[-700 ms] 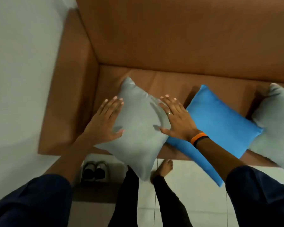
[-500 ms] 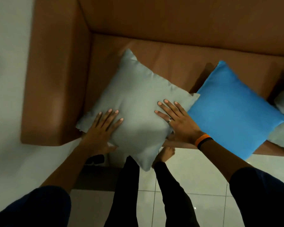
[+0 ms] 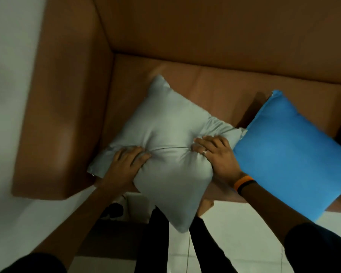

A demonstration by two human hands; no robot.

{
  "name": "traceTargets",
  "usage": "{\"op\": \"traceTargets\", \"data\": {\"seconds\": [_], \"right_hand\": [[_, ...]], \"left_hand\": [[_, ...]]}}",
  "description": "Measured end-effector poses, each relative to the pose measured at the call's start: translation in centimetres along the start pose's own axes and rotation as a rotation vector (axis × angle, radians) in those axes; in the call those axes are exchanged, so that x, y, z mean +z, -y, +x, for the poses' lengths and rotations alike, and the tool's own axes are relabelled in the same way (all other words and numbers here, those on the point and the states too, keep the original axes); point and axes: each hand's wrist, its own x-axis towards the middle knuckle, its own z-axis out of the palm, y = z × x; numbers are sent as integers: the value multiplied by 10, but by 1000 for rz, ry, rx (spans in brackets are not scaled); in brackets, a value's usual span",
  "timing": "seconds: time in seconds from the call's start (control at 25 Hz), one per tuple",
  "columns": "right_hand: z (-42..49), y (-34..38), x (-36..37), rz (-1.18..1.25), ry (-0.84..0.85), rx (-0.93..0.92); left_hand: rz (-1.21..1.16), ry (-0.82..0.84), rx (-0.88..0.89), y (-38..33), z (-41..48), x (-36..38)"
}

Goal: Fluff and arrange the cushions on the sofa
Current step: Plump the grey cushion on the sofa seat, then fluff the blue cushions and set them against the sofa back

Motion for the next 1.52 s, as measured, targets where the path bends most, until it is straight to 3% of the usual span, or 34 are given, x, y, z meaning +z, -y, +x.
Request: {"op": "traceTargets", "data": {"seconds": [0.16, 0.28, 0.48, 0.64, 0.76, 0.84, 0.96, 1.08, 1.16, 1.4, 1.52], "right_hand": [[30, 6, -96, 134, 4, 79], [68, 6, -167, 94, 24, 151], [150, -43, -245, 206, 174, 406], [203, -62, -241, 669, 91, 430], [226, -68, -222, 493, -52, 419], [232, -72, -216, 437, -62, 462], [223, -72, -210, 408, -78, 473], [185, -66, -207, 367, -164, 431], [140, -71, -202, 311, -130, 397], [-89, -137, -153, 157, 108, 406], [-204, -186, -131, 139, 227, 426]], "left_hand": [[-231, -17, -203, 10, 33, -95], [-333, 6, -365, 37, 74, -165], [-560, -174, -379, 88, 162, -239], [-631, -219, -472, 125, 213, -236], [-637, -257, -449, 138, 230, -230], [-608, -290, -410, 139, 235, -227], [-398, -390, -417, 124, 233, -219], [-159, -492, -270, 82, 218, -210], [-114, -466, -139, 37, 210, -194], [-99, -87, 199, -134, 181, -81], [-92, 44, 247, -209, 178, -17]]}}
